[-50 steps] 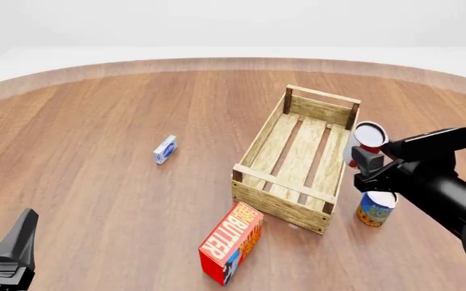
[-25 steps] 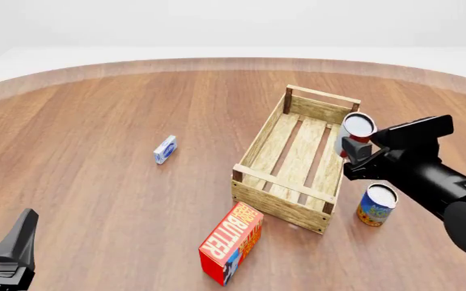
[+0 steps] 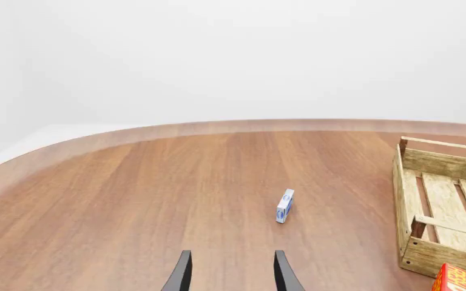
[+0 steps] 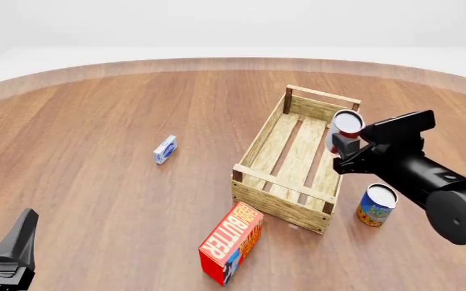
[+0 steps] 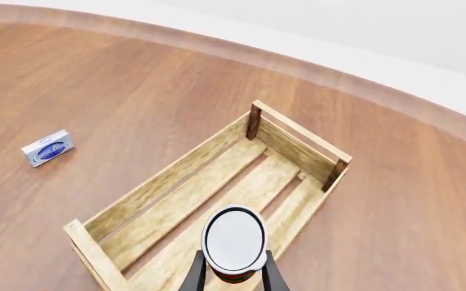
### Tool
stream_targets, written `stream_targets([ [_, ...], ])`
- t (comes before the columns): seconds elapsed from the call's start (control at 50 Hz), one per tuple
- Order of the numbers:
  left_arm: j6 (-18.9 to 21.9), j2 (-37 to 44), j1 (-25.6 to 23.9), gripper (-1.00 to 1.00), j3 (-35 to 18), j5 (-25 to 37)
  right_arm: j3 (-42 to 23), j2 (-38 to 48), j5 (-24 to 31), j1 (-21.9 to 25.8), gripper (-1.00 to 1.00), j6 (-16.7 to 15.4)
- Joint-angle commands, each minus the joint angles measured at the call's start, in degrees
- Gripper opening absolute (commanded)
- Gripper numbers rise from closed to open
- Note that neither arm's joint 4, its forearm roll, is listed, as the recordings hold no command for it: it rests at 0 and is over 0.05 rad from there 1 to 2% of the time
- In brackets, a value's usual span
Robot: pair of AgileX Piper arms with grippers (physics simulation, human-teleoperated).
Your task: Pick up the tomato sauce, and put it in the wooden tray.
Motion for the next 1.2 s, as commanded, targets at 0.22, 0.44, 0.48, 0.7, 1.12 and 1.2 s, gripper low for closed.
stream_targets([
  [0.22, 0.0, 0.0, 0.0, 1.00, 0.0, 0.0, -2.0, 5.4, -3.5, 1.1, -1.00, 1.0],
  [0.44, 0.0, 0.0, 0.0, 1.00, 0.0, 0.0, -2.4, 8.3, -5.5, 1.4, -1.00, 1.3],
  [0.48, 0.0, 0.0, 0.0, 1.00, 0.0, 0.0, -2.4, 8.9, -5.9, 1.4, -1.00, 1.4],
  [0.7, 0.0, 0.0, 0.0, 1.00, 0.0, 0.0, -3.1, 11.6, -7.6, 1.4, -1.00, 1.7],
  [1.12, 0.0, 0.0, 0.0, 1.00, 0.0, 0.0, -5.3, 16.7, -9.6, 1.0, -1.00, 1.5],
  [1.2, 0.0, 0.0, 0.0, 1.00, 0.0, 0.0, -5.8, 17.9, -10.0, 1.0, -1.00, 1.4],
])
